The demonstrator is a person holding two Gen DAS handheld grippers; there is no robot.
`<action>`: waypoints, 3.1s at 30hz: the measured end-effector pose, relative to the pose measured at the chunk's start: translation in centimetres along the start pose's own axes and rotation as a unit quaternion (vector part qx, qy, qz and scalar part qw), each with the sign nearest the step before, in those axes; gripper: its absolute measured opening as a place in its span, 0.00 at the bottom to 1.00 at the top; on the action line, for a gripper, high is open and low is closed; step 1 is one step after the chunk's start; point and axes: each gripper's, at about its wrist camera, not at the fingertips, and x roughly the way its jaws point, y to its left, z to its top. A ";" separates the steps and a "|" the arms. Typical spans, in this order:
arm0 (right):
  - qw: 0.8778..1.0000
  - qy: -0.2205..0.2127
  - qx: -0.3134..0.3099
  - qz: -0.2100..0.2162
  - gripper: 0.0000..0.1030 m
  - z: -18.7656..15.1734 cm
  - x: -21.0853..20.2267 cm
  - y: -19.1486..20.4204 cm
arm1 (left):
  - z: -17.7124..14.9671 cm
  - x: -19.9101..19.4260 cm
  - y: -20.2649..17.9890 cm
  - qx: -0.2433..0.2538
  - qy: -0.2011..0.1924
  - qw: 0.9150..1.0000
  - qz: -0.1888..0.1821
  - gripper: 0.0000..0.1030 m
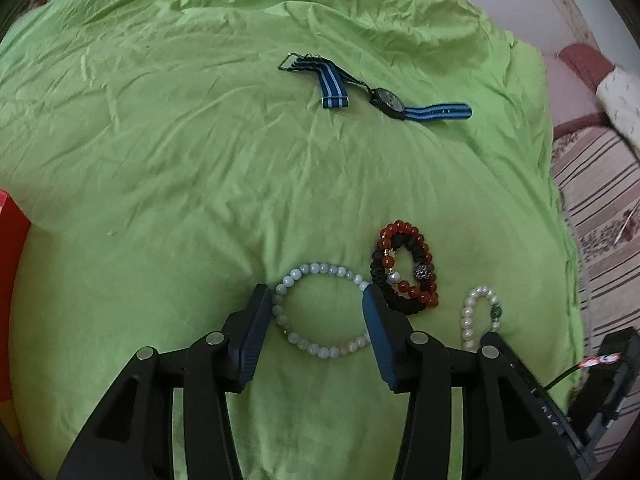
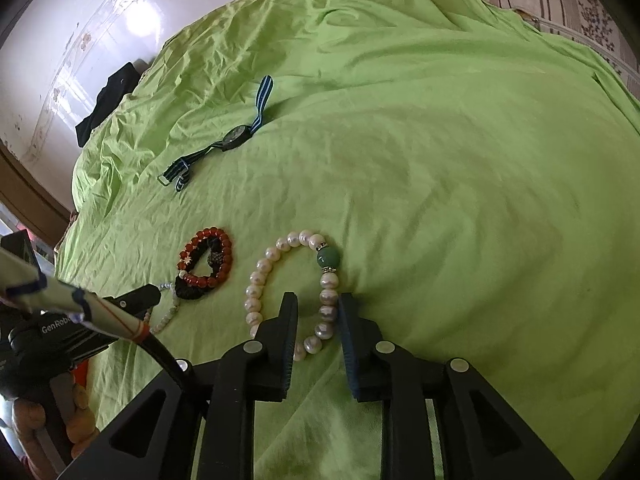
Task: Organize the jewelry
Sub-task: 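Carry both bracelets to the tray and open both tools to release them, then withdraw both tools and move toward the remaining bracelets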
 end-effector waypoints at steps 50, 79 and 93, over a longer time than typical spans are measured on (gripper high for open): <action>0.965 -0.006 -0.236 0.115 0.10 -11.0 -14.9 26.4 | -9.9 -31.5 20.0 -0.069 -0.110 0.991 0.045 0.05; 0.935 0.172 -0.267 0.159 0.10 -20.4 -2.3 37.5 | -3.2 -20.8 31.0 -0.088 -0.023 0.993 0.079 0.05; 0.933 0.154 -0.294 0.138 0.25 -20.7 -2.4 36.9 | -4.4 -24.9 29.3 -0.096 -0.075 0.991 0.060 0.32</action>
